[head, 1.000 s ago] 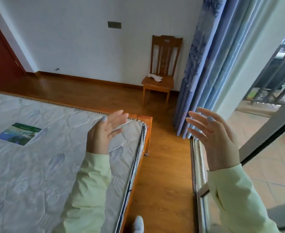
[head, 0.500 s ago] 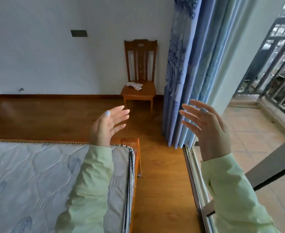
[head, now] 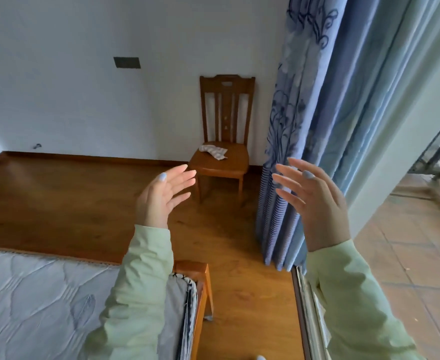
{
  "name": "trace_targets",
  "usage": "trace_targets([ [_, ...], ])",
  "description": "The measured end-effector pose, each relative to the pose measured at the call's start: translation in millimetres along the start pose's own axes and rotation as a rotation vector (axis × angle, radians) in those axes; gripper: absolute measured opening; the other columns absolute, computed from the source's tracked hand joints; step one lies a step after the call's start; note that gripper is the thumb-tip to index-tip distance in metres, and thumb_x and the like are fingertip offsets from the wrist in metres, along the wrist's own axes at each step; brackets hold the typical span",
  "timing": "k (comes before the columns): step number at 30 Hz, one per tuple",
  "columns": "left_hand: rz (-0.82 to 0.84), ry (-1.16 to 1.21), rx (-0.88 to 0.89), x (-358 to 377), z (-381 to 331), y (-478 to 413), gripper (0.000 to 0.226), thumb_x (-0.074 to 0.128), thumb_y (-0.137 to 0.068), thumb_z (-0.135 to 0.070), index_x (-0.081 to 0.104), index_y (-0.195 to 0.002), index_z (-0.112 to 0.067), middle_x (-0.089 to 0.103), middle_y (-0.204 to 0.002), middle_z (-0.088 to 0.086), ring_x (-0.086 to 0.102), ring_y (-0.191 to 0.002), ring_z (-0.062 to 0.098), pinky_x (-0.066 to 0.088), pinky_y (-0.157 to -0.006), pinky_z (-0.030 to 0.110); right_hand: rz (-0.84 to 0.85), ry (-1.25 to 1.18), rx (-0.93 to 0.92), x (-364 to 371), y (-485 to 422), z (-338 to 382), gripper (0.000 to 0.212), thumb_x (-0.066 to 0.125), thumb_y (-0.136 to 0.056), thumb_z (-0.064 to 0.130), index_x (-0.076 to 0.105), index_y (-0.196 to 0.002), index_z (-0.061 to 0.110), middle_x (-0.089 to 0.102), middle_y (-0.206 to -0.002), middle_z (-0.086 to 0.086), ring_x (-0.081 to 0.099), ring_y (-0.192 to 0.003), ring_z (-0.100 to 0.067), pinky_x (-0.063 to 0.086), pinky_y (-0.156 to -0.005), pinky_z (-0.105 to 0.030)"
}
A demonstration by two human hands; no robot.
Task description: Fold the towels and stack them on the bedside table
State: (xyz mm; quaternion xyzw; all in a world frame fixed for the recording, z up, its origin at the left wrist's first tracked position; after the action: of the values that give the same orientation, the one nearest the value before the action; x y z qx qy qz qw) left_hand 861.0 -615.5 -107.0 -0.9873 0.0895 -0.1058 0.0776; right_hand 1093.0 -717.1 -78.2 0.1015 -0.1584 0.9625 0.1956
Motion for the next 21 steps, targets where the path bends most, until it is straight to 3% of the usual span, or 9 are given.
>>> trace_targets([
  [3,-0.03,0.032,-0.017,18,7,-39,0.035,0.025,-0.094,-0.033,0.056,-0.104,-0.023,0.064,-0.109,0.002,0.065,-0.098,0.007,0.05,-0.086,0.026,0.058,0.018,0.013,-3,-47,-5,0.045,0.057,-0.072,0.053,0.063,-0.104,0.022,0.07,-0.108,-0.004,0.065,-0.105,-0.02,0.054,-0.089,-0.032],
  [7,-0.074,0.064,-0.067,38,27,-76,0.035,0.019,-0.098,-0.021,0.053,-0.106,-0.019,0.058,-0.117,0.008,0.058,-0.104,0.013,0.044,-0.094,0.03,0.121,0.036,0.023,-4,-100,-16,0.056,0.064,-0.062,0.065,0.064,-0.102,0.026,0.071,-0.105,-0.001,0.066,-0.104,-0.018,0.054,-0.086,-0.029],
  [11,-0.122,0.055,-0.093,48,44,-117,0.033,0.028,-0.097,-0.016,0.06,-0.101,-0.023,0.065,-0.107,-0.004,0.064,-0.097,0.008,0.05,-0.086,0.023,0.153,0.036,0.038,-8,-147,-38,0.049,0.063,-0.066,0.062,0.066,-0.101,0.028,0.072,-0.103,0.002,0.066,-0.105,-0.019,0.054,-0.086,-0.03],
  [14,-0.132,0.033,-0.077,45,55,-153,0.029,0.032,-0.097,-0.016,0.059,-0.106,-0.023,0.065,-0.109,-0.003,0.066,-0.097,0.008,0.055,-0.077,0.016,0.167,0.017,0.041,-7,-181,-52,0.058,0.064,-0.062,0.069,0.065,-0.101,0.027,0.073,-0.102,0.002,0.066,-0.105,-0.02,0.055,-0.086,-0.03],
  [18,-0.145,0.025,-0.063,40,74,-210,0.025,0.044,-0.089,-0.023,0.061,-0.108,-0.022,0.068,-0.109,-0.004,0.067,-0.1,0.009,0.054,-0.075,0.016,0.17,0.001,0.066,-2,-239,-79,0.037,0.054,-0.08,0.047,0.063,-0.104,0.021,0.073,-0.1,0.002,0.066,-0.103,-0.02,0.054,-0.085,-0.03],
  [21,-0.144,0.051,-0.051,37,82,-261,0.036,0.048,-0.076,-0.04,0.06,-0.106,-0.025,0.066,-0.11,-0.005,0.064,-0.103,0.011,0.052,-0.082,0.02,0.201,0.02,0.051,17,-288,-101,0.051,0.059,-0.069,0.064,0.064,-0.102,0.026,0.07,-0.106,-0.001,0.066,-0.103,-0.02,0.055,-0.085,-0.031],
])
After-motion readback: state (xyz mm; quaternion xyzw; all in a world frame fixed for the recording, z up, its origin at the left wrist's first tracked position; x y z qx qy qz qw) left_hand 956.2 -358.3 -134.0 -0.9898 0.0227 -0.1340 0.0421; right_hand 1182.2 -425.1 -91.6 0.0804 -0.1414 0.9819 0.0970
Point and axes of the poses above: each hand's wrist, its own y-axis away from the middle knuckle, its own x-axis out of the palm, z = x × y, the point moved 9 cm from there along -y, towards the middle knuckle
